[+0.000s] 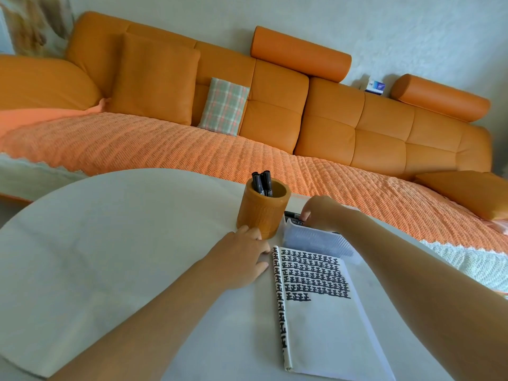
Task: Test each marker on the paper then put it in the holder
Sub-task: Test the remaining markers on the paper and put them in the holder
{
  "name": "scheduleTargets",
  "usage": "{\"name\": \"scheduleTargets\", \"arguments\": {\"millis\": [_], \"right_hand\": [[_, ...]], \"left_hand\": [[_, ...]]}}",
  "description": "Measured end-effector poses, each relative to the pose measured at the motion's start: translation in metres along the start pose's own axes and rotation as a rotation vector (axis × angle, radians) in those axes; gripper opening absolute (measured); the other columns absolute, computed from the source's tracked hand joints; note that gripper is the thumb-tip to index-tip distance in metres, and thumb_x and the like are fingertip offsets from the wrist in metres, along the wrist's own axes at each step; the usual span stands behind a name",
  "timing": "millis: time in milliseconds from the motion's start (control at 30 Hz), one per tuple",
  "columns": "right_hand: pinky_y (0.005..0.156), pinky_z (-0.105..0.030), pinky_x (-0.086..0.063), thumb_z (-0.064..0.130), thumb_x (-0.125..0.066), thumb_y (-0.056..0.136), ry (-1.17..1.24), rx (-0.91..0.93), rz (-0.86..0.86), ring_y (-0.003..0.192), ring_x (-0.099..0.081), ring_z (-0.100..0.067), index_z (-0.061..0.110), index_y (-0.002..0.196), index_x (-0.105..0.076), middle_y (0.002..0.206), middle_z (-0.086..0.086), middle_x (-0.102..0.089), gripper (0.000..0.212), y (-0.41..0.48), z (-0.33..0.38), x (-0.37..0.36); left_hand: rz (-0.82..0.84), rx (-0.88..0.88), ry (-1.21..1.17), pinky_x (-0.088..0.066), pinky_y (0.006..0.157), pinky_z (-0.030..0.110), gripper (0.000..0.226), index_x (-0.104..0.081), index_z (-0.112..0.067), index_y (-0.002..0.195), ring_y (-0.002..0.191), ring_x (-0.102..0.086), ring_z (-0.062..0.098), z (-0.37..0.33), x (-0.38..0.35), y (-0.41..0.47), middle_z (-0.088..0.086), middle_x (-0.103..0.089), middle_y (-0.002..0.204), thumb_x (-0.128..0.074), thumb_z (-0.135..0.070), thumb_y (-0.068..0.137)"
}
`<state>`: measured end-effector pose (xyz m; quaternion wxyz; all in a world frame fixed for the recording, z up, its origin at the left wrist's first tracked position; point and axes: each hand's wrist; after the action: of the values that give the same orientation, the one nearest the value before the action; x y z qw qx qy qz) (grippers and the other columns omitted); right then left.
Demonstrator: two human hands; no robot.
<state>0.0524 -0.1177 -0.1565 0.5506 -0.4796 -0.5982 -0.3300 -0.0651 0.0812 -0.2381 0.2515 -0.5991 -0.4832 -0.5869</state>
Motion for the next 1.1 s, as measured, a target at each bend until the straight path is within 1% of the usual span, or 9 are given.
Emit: {"name": "scheduleTargets", "arguments": {"millis": [200, 433, 533, 633, 733, 867, 933, 1000, 1100], "right_hand": [[0.051, -0.024, -0.04, 0.034, -0.061, 0.089, 0.07, -0.041, -0.208, 0.069, -0.056, -0.008, 0.033, 0.106, -0.062, 0.082, 0.012, -0.059, 0.017, -0.016, -0.009, 0.008], [0.049, -0.021, -0.035, 0.014, -0.063, 0.082, 0.262, 0.139, -0.631, 0.061, -0.055, -0.016, 0.023, 0.094, -0.055, 0.077, 0.006, -0.064, 0.017, -0.07, -0.018, -0.003], [0.053, -0.024, -0.046, 0.005, -0.067, 0.078, 0.509, 0.232, -0.794, 0.06, -0.058, -0.011, 0.019, 0.091, -0.066, 0.075, 0.01, -0.066, 0.02, -0.095, -0.016, -0.013], [0.062, -0.018, -0.05, 0.003, -0.072, 0.08, 0.795, 0.236, -0.733, 0.067, -0.064, -0.01, 0.019, 0.092, -0.072, 0.079, 0.012, -0.069, 0.02, -0.122, -0.006, -0.021], [0.06, -0.014, -0.047, 0.008, -0.075, 0.082, 0.963, 0.177, -0.605, 0.064, -0.062, -0.007, 0.023, 0.09, -0.073, 0.078, 0.009, -0.07, 0.017, -0.141, 0.0, -0.033], [0.058, -0.039, -0.057, 0.008, -0.078, 0.081, 1.24, 0.108, -0.452, 0.06, -0.068, -0.022, 0.019, 0.088, -0.072, 0.074, -0.008, -0.071, 0.014, -0.148, -0.001, -0.048], [0.049, -0.029, -0.05, 0.005, -0.078, 0.081, 1.361, 0.084, -0.387, 0.053, -0.066, -0.017, 0.011, 0.09, -0.071, 0.07, -0.013, -0.07, 0.013, -0.149, -0.002, -0.052], [0.049, -0.02, -0.045, 0.001, -0.077, 0.081, 1.413, 0.068, -0.312, 0.052, -0.062, -0.012, 0.009, 0.09, -0.071, 0.065, -0.009, -0.069, 0.013, -0.148, -0.002, -0.057], [0.059, -0.021, -0.048, 0.008, -0.079, 0.079, 1.237, 0.048, -0.311, 0.059, -0.059, -0.006, 0.026, 0.083, -0.073, 0.068, 0.014, -0.069, 0.02, -0.142, -0.005, -0.068]], "left_hand": [[0.038, 0.018, -0.036, -0.044, 0.092, 0.033, 0.036, -0.054, -0.028, 0.129, 0.112, -0.043, 0.015, 0.001, 0.002, 0.001, -0.005, -0.049, 0.124, -0.045, -0.043, 0.097], [-0.009, 0.075, -0.122, -0.047, 0.087, 0.033, 0.026, -0.058, -0.029, 0.119, 0.109, -0.047, 0.011, -0.003, 0.008, 0.003, -0.009, -0.052, 0.118, -0.046, -0.038, 0.097], [-0.152, 0.055, -0.144, -0.048, 0.082, 0.03, 0.025, -0.06, -0.026, 0.118, 0.107, -0.049, 0.011, -0.007, 0.009, 0.003, -0.008, -0.055, 0.113, -0.052, -0.034, 0.096], [-0.315, 0.0, -0.197, -0.051, 0.076, 0.03, 0.023, -0.059, -0.022, 0.115, 0.103, -0.053, 0.012, -0.016, 0.009, 0.003, -0.007, -0.055, 0.108, -0.059, -0.028, 0.093], [-0.411, -0.045, -0.237, -0.05, 0.082, 0.024, 0.031, -0.053, -0.021, 0.123, 0.11, -0.051, 0.008, -0.028, 0.011, 0.002, -0.007, -0.052, 0.117, -0.06, -0.028, 0.093], [-0.341, -0.125, -0.237, -0.045, 0.091, 0.023, 0.041, -0.05, -0.022, 0.13, 0.117, -0.048, 0.006, -0.042, 0.011, -0.002, -0.009, -0.054, 0.124, -0.057, -0.038, 0.093], [-0.289, -0.141, -0.23, -0.047, 0.089, 0.026, 0.039, -0.054, -0.021, 0.128, 0.113, -0.05, 0.007, -0.045, 0.007, -0.003, -0.009, -0.057, 0.119, -0.055, -0.039, 0.093], [-0.295, -0.141, -0.22, -0.049, 0.082, 0.031, 0.03, -0.059, -0.02, 0.12, 0.102, -0.052, 0.008, -0.046, 0.002, -0.003, -0.009, -0.059, 0.108, -0.058, -0.032, 0.093], [-0.316, -0.145, -0.199, -0.049, 0.073, 0.034, 0.018, -0.065, -0.019, 0.108, 0.09, -0.051, 0.007, -0.046, 0.001, -0.003, -0.01, -0.06, 0.094, -0.064, -0.024, 0.091]]}}
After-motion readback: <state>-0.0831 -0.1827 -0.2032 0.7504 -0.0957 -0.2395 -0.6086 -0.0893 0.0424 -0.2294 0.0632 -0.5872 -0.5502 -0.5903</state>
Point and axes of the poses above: each hand's wrist, its own y-axis towards the middle knuckle, its own x-axis out of the back of the hand, z = x × y
